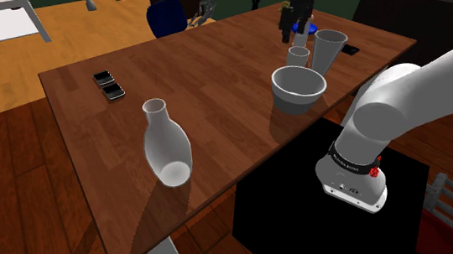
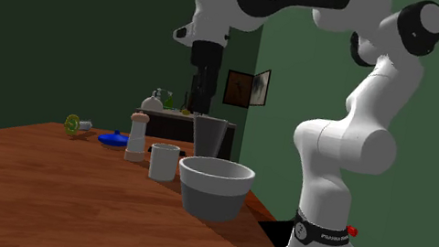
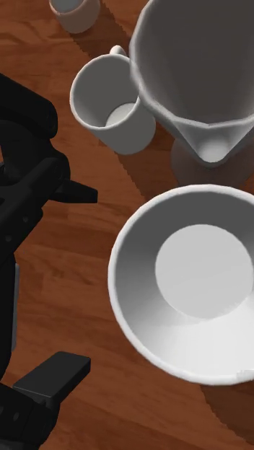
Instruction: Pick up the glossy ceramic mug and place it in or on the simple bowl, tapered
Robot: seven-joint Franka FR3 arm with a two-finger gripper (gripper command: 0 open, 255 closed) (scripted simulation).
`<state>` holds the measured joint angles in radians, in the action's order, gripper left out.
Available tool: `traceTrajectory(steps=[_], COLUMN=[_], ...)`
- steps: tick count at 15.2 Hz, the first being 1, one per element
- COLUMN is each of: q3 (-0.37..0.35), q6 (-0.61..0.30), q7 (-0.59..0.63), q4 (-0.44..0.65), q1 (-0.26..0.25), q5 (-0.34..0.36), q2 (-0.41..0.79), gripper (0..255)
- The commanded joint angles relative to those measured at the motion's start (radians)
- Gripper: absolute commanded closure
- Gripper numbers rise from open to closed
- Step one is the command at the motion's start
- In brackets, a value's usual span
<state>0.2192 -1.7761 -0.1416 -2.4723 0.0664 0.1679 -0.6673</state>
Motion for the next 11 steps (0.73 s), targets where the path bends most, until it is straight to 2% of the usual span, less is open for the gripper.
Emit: traceTrajectory(steps=[1,6,11], q3=[0.040,0.131,0.222], q6=[-0.063,-0.202,-0.340], q7=[-0.037,-0.120,-0.212], q4=[-0.015,-0.017,0.014], q1=[0.013,0.036,0.047], q5=[0.025,0.064,0.070], q2=[0.043,0.170,0.328], gripper=[0,0,0])
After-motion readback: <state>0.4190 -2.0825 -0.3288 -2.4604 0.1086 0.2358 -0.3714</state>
